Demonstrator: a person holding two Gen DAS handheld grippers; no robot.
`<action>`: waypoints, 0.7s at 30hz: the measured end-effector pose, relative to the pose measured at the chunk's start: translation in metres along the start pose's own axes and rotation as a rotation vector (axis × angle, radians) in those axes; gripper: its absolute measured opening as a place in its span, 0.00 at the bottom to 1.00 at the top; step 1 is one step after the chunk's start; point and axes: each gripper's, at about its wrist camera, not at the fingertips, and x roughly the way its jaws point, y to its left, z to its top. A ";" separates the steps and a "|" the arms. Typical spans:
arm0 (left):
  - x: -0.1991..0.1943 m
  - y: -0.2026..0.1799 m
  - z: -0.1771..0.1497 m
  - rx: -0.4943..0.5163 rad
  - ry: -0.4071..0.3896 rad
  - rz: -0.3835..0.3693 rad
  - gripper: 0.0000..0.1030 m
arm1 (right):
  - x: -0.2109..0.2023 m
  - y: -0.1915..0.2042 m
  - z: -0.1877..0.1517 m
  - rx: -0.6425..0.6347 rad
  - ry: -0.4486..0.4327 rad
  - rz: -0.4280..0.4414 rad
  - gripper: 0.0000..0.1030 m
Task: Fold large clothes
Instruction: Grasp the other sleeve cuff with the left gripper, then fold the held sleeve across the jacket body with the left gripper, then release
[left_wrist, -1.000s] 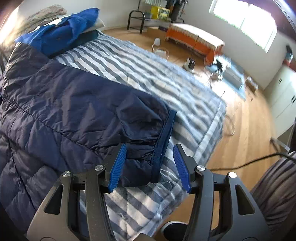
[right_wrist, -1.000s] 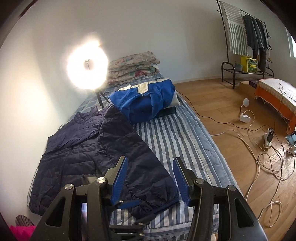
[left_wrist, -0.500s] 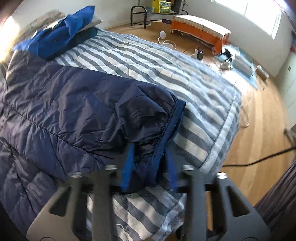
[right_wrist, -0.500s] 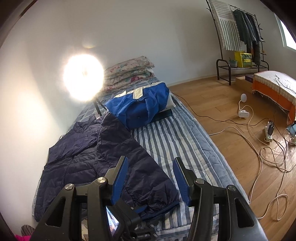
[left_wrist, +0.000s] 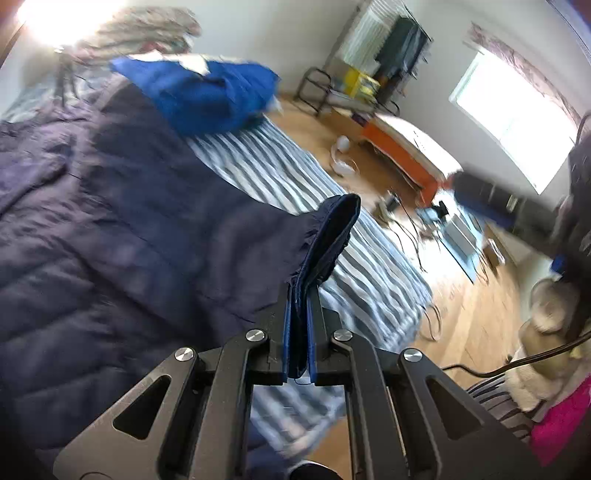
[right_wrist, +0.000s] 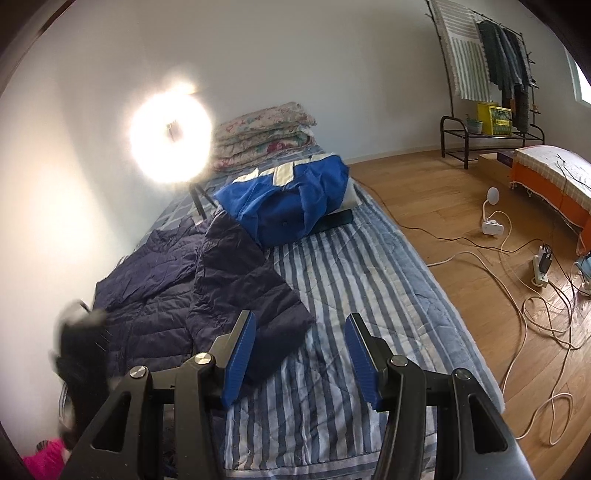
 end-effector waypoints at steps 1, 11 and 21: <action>-0.011 0.011 0.005 -0.014 -0.020 0.013 0.05 | 0.004 0.003 0.000 -0.009 0.007 0.002 0.51; -0.093 0.123 0.035 -0.137 -0.178 0.132 0.04 | 0.057 0.046 0.007 -0.072 0.104 0.048 0.51; -0.151 0.298 0.047 -0.300 -0.266 0.448 0.04 | 0.151 0.121 0.015 -0.246 0.219 0.095 0.51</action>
